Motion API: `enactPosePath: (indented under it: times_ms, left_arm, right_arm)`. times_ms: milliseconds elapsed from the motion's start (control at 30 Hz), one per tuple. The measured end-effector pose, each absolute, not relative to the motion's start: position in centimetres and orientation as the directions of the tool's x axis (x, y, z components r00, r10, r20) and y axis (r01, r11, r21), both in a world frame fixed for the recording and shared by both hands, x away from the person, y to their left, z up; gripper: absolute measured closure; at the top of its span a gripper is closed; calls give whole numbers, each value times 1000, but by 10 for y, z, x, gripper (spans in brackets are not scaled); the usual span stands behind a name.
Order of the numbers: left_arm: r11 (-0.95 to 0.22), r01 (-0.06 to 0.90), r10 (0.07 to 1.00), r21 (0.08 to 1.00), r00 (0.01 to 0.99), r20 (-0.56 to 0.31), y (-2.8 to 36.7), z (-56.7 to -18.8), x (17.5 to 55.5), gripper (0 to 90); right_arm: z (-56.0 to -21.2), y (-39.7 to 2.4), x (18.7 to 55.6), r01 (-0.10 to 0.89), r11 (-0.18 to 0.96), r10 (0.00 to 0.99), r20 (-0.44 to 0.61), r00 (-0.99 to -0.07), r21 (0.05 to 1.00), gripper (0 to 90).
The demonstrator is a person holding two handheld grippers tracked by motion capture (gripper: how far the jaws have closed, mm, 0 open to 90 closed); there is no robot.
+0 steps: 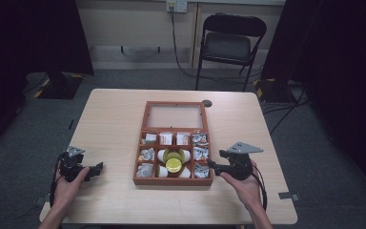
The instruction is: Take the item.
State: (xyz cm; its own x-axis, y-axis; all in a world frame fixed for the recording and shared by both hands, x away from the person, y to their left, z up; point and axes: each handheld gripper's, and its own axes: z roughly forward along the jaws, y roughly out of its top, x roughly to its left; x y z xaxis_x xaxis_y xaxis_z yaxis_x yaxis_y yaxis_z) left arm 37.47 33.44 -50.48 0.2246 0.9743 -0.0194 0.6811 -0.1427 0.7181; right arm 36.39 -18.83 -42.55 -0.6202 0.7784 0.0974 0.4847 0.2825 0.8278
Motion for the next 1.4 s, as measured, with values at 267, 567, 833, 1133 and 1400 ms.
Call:
enactPosePath:
  times_ms: [267,567,833,1133,1400]
  left_arm:
    - [-142,681,974,718,224,-19,334,-505,375,0]
    - [-143,681,974,718,224,-19,334,-505,375,0]
    - [-143,681,974,718,224,-19,334,-505,375,0]
    - [-142,681,974,718,224,-20,334,-505,375,0]
    - [-142,681,974,718,224,-20,334,-505,375,0]
  right_arm:
    - [-424,-171,366,477,303,748,104,-656,825,380]
    - [-419,-159,369,471,320,735,99,-671,822,394]
    - [-420,-143,374,461,342,713,94,-695,819,406]
    - [-426,-130,380,456,366,685,97,-722,811,417]
    - [-432,-116,382,456,393,656,104,-748,799,418]
